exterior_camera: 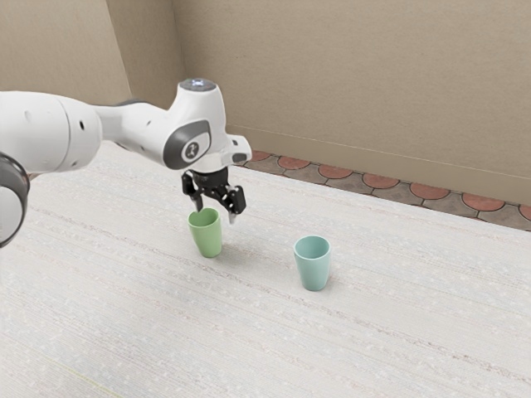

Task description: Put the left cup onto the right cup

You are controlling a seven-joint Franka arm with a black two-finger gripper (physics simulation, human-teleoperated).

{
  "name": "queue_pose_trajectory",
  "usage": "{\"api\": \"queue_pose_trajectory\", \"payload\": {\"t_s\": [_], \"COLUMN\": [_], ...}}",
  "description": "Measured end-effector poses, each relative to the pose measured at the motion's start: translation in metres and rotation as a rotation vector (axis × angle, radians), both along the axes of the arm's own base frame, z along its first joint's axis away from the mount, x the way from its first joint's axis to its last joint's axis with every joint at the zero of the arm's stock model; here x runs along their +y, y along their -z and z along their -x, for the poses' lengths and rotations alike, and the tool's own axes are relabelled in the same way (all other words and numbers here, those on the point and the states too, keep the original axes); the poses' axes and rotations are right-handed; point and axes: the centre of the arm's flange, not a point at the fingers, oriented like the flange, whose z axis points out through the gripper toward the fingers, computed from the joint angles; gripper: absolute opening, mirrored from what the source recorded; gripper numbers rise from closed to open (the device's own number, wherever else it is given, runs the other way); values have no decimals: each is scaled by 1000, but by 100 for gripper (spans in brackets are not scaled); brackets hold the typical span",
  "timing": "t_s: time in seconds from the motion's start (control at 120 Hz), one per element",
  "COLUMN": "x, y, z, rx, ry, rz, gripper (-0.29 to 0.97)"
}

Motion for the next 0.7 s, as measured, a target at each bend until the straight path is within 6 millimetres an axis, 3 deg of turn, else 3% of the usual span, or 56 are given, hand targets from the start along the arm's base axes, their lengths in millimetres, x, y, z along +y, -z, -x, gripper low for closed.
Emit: {"api": "queue_pose_trajectory", "payload": {"t_s": [0.7], "x": [6], "y": [33], "z": [-7], "rx": [-5], "ry": [-1], "rz": [6], "gripper": [68]}}
